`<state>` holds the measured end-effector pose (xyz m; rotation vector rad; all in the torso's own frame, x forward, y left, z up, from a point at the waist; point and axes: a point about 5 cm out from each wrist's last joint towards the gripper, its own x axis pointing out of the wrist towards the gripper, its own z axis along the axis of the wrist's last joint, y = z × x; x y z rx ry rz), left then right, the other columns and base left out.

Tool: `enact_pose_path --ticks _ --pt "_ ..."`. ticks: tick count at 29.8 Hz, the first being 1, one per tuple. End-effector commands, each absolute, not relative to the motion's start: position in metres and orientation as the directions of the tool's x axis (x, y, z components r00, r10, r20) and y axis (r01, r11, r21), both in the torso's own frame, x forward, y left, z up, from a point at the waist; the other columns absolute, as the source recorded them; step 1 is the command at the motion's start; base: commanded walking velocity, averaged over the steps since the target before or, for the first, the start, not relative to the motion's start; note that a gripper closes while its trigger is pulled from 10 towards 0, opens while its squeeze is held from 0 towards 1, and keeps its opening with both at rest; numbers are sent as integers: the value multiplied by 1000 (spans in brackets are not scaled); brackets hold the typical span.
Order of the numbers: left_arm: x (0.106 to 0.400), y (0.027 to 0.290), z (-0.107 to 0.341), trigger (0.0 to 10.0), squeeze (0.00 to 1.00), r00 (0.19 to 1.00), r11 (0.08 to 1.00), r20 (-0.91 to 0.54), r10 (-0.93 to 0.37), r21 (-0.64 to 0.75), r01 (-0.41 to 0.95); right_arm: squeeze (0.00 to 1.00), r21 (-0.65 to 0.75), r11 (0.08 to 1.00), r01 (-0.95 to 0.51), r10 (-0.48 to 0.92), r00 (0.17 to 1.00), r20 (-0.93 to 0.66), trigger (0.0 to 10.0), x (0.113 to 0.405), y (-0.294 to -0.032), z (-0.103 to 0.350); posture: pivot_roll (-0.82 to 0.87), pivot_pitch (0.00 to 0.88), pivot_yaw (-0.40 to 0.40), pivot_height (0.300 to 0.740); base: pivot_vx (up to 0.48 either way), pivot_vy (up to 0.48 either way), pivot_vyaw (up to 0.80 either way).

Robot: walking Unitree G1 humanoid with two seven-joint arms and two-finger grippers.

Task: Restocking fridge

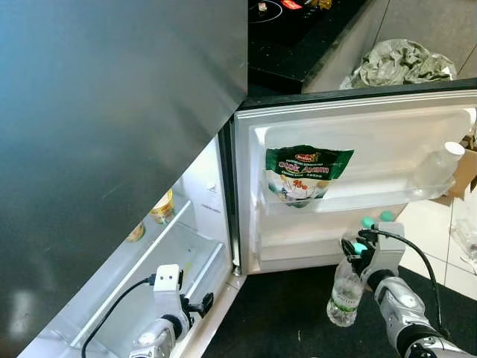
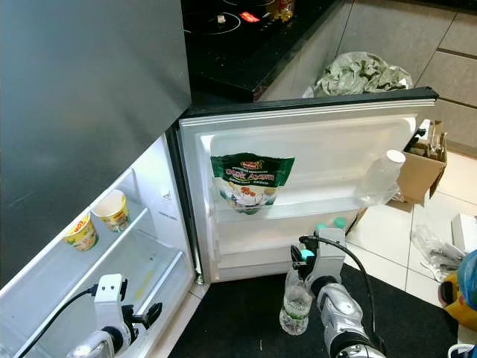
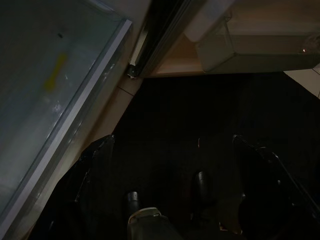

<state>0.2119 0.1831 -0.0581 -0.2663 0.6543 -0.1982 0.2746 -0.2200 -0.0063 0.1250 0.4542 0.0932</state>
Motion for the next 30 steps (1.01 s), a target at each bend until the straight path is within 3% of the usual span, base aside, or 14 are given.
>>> enact_pose_path --ticks 1,15,30 --pt "207 191 -60 10000 0 768 954 -594 -240 -292 72 0 136 988 -68 120 895 -429 10000 276 -221 -5 -39 70 5 715 0 0 0" --pt "225 194 -47 10000 0 813 951 -526 -251 -292 104 0 136 985 -107 150 920 -363 10000 290 -217 10 -43 61 17 680 0 0 0" --pt "235 190 -40 10000 0 827 946 -490 -276 -292 142 0 128 990 -50 86 952 -294 10000 305 -230 29 -42 51 15 620 0 0 0"
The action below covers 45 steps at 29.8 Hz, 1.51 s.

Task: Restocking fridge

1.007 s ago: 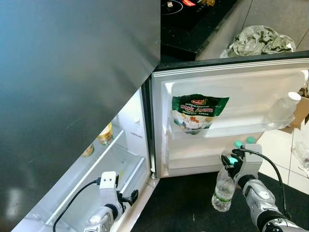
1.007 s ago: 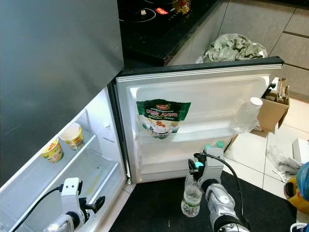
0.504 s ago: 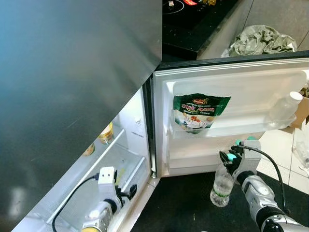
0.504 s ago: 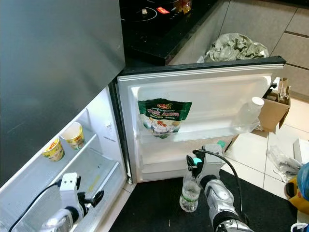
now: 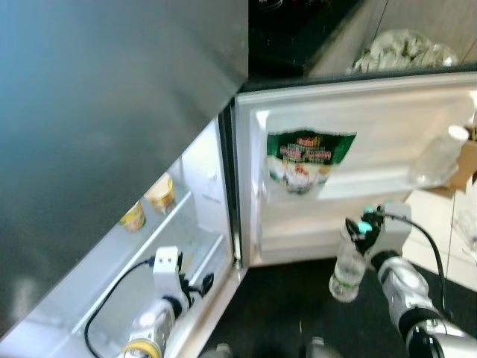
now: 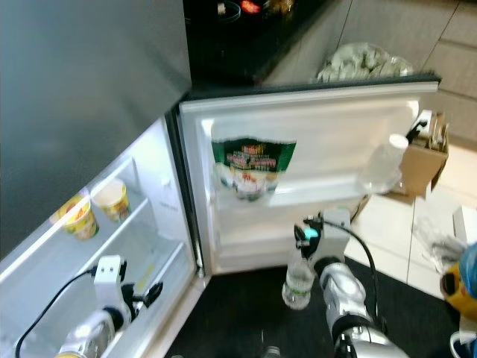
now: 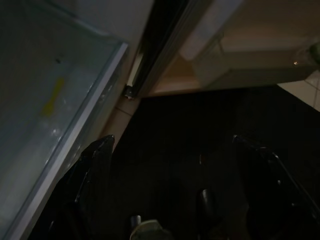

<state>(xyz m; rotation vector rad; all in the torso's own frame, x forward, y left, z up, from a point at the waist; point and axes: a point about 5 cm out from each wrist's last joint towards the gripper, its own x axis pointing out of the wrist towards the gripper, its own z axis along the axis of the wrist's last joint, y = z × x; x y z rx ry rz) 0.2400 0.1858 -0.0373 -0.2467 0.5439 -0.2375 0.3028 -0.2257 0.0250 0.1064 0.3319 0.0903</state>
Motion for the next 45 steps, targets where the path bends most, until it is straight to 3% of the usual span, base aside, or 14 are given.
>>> enact_pose_path --ticks 1,21,26,45 --pt "235 190 -40 10000 0 827 946 -490 -276 -292 142 0 128 990 -50 86 952 -294 10000 305 -230 29 -42 51 15 620 0 0 0" --pt "242 188 -35 10000 0 837 942 -461 -295 -286 175 0 264 965 -3 26 996 -83 10000 338 -243 81 -47 52 22 580 0 0 0" --pt "242 188 -34 10000 0 839 943 -456 -296 -278 182 0 406 913 -20 25 1000 -5 10000 347 -239 94 -45 56 28 555 0 0 0" --pt "260 186 -17 10000 0 875 935 -363 -321 -268 231 0 585 808 -64 -9 993 121 10000 366 -225 122 -36 80 33 495 0 0 0"
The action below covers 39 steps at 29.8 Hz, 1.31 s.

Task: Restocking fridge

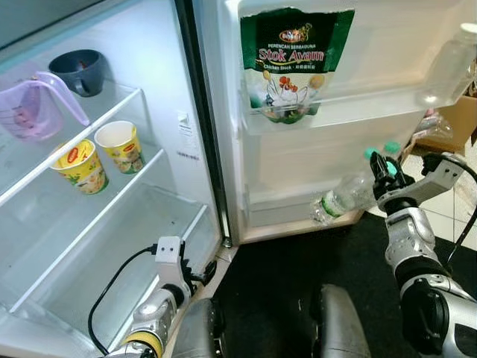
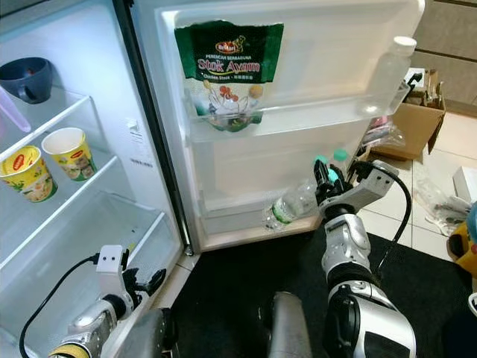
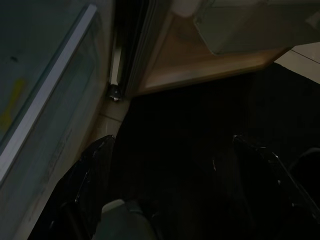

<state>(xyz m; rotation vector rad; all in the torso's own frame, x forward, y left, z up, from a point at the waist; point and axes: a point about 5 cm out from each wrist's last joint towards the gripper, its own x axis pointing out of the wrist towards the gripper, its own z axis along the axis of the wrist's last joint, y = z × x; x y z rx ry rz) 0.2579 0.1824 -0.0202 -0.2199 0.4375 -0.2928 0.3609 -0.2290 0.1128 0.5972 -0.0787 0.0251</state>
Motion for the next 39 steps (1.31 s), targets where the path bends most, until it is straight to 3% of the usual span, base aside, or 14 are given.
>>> enact_pose_path --ticks 1,19,31,39 --pt "260 186 -17 10000 0 875 935 -363 -321 -268 231 0 585 808 -64 -9 993 121 10000 366 -225 122 -36 80 33 495 0 0 0" --pt "267 192 -1 10000 0 911 930 -241 -335 -241 278 0 644 755 -125 -18 977 211 10000 385 -208 154 33 165 55 495 0 0 0" --pt "273 189 17 10000 0 910 914 -142 -390 -180 363 0 533 835 -132 -22 962 272 10000 391 -202 174 94 235 88 495 0 0 0" --pt "275 185 27 10000 0 904 903 -97 -417 -158 400 0 332 939 -87 26 982 186 10000 395 -182 172 109 255 93 495 0 0 0"
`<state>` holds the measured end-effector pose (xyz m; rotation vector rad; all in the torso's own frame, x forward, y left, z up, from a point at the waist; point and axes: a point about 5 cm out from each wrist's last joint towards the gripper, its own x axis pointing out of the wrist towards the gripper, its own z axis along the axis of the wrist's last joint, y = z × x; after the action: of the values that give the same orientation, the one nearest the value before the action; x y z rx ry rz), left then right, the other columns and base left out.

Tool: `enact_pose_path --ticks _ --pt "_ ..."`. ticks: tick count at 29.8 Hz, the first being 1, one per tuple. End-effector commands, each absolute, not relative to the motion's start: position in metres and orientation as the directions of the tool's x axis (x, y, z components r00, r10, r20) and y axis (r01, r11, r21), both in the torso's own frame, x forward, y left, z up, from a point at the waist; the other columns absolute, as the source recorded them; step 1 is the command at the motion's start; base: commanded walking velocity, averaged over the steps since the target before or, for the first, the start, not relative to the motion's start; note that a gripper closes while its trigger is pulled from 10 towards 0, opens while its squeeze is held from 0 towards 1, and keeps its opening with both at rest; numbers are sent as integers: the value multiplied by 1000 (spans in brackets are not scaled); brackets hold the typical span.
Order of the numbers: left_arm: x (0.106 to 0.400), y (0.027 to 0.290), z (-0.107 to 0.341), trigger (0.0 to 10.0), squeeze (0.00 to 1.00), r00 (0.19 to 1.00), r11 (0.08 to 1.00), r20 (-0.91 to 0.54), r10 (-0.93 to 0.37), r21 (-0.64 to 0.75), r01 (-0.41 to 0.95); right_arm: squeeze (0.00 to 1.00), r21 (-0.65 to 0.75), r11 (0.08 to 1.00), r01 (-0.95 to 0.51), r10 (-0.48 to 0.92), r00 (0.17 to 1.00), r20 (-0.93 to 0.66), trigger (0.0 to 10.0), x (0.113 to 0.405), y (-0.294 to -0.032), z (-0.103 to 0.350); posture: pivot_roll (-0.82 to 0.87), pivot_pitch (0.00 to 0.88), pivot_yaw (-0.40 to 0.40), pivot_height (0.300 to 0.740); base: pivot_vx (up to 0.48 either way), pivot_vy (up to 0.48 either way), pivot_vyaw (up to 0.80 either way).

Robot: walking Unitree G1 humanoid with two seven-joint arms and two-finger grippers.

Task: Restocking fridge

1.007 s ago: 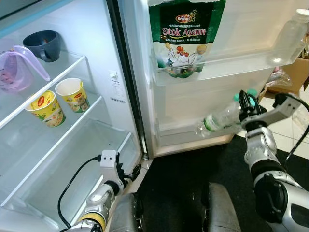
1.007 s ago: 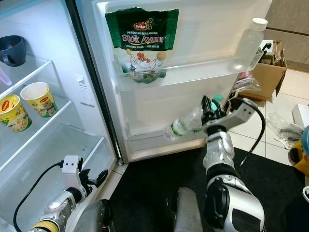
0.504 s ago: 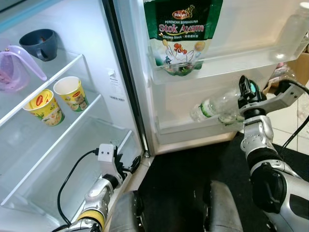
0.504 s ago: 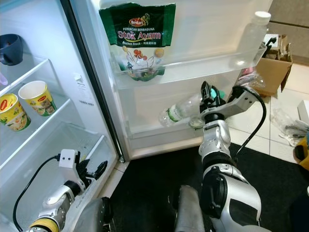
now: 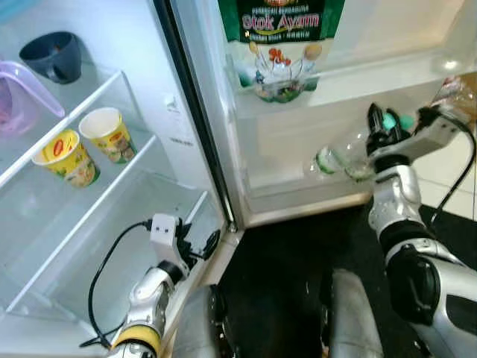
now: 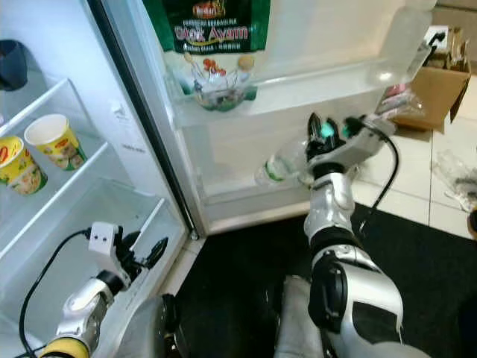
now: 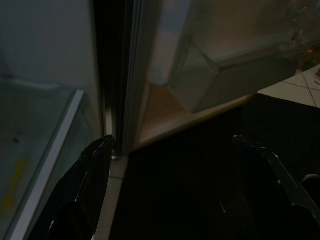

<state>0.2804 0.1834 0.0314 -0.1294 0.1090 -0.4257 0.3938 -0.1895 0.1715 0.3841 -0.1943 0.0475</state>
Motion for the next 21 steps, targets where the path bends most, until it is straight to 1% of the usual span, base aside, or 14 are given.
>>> enact_pose_path --ticks 1,2,5,8,10,11,15,16,18,21 --pt "277 184 29 10000 0 903 901 -87 -421 -155 405 0 275 958 -81 36 985 168 10000 396 -178 171 110 254 93 495 0 0 0" --pt "278 184 32 10000 0 902 900 -79 -424 -151 410 0 235 969 -80 44 987 155 10000 396 -175 170 113 253 93 495 0 0 0" --pt "278 184 34 10000 0 902 899 -74 -426 -149 413 0 214 974 -80 49 988 148 10000 397 -173 170 113 253 93 495 0 0 0" --pt "279 185 38 10000 0 901 898 -63 -429 -142 417 0 108 991 -83 70 990 126 10000 397 -166 167 124 252 98 495 0 0 0" --pt "279 185 38 10000 0 901 898 -63 -429 -142 417 0 108 991 -83 70 990 126 10000 397 -166 167 124 252 98 495 0 0 0" --pt "279 185 38 10000 0 901 898 -63 -429 -140 418 0 85 993 -84 74 990 123 10000 396 -165 166 117 242 97 495 0 0 0" --pt "279 185 39 10000 0 901 898 -65 -428 -139 417 0 33 998 -52 48 993 103 10000 396 -167 164 113 235 95 495 0 0 0" --pt "280 185 40 10000 0 901 897 -62 -430 -138 419 0 -4 1000 -22 23 995 98 10000 396 -171 164 108 227 97 495 0 0 0" --pt "280 184 40 10000 0 900 897 -62 -431 -139 420 0 -18 1000 -8 10 995 98 10000 396 -172 165 107 226 97 495 0 0 0" --pt "281 184 41 10000 0 899 896 -68 -432 -141 420 0 -38 997 60 -56 994 92 10000 396 -183 166 98 215 97 495 0 0 0"
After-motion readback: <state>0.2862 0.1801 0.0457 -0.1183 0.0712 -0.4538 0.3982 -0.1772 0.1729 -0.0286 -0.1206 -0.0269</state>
